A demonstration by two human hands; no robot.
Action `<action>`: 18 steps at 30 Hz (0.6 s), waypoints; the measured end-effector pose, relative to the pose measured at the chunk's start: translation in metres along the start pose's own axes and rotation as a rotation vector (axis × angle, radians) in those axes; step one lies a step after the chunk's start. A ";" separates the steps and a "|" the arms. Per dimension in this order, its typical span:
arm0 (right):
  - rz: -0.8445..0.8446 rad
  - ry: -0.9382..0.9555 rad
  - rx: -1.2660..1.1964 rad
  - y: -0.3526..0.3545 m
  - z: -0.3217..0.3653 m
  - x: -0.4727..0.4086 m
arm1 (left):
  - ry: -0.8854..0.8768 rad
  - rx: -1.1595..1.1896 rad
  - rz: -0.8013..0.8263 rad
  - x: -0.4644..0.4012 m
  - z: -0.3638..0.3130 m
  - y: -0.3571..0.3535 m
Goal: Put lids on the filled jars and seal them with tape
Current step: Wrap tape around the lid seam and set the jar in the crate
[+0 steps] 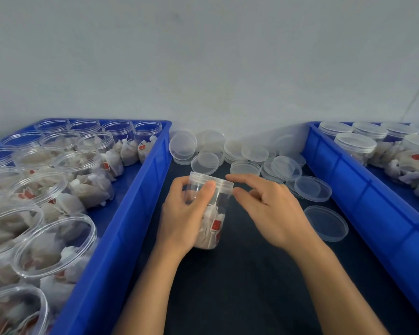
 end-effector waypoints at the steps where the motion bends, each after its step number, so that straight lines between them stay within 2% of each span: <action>1: -0.003 0.004 -0.009 0.001 -0.001 0.000 | 0.003 0.003 0.005 0.000 0.000 0.000; 9: -0.021 0.019 0.044 -0.001 -0.003 -0.001 | 0.032 0.039 0.032 -0.002 0.002 0.001; 18: 0.031 -0.003 0.008 -0.002 -0.003 -0.001 | 0.044 0.051 0.078 -0.004 0.006 -0.001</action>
Point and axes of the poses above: each hand's wrist, its own x-axis away from the middle knuckle, its own y-axis out of the back of the hand, z = x × y, the point moved 2 cm from there along -x, towards the middle knuckle, and after that the axes turned 3 degrees about -x, right-handed, at the moved point
